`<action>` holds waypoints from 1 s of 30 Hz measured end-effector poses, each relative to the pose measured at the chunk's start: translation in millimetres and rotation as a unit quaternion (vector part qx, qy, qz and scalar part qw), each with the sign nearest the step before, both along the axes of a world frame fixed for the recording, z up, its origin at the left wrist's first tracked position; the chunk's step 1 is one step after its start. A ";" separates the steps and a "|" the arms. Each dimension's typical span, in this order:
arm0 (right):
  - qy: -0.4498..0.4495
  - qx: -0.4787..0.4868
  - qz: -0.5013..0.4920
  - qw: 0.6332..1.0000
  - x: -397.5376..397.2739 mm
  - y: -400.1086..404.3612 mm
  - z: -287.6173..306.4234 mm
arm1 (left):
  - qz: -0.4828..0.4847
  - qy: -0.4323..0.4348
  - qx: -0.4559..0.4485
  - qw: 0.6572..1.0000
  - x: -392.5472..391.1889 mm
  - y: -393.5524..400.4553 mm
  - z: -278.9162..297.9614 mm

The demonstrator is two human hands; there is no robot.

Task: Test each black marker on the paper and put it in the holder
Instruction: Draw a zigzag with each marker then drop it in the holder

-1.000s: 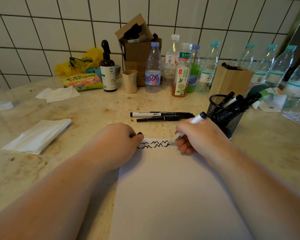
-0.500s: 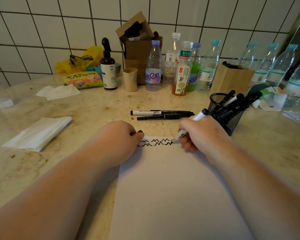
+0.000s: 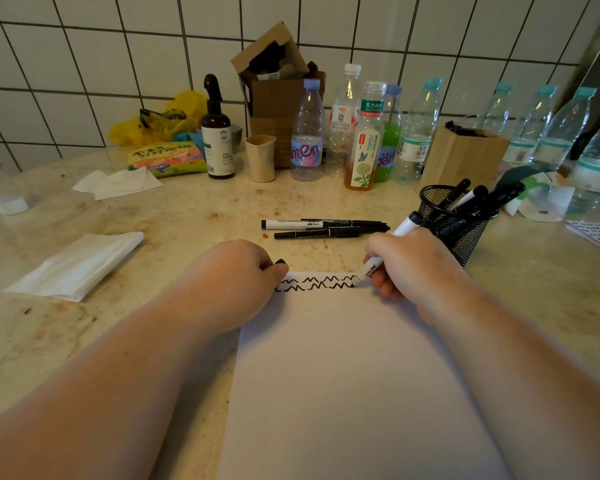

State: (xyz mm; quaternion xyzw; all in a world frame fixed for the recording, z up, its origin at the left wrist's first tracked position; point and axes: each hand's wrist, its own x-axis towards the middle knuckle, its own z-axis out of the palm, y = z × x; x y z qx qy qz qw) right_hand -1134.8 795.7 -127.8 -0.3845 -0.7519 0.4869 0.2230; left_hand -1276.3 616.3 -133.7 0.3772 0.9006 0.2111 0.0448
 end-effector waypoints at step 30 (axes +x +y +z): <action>0.233 -0.206 0.224 0.924 3.6 -14.2 12.0 | -0.120 -0.026 0.155 0.980 18.2 -3.1 11.0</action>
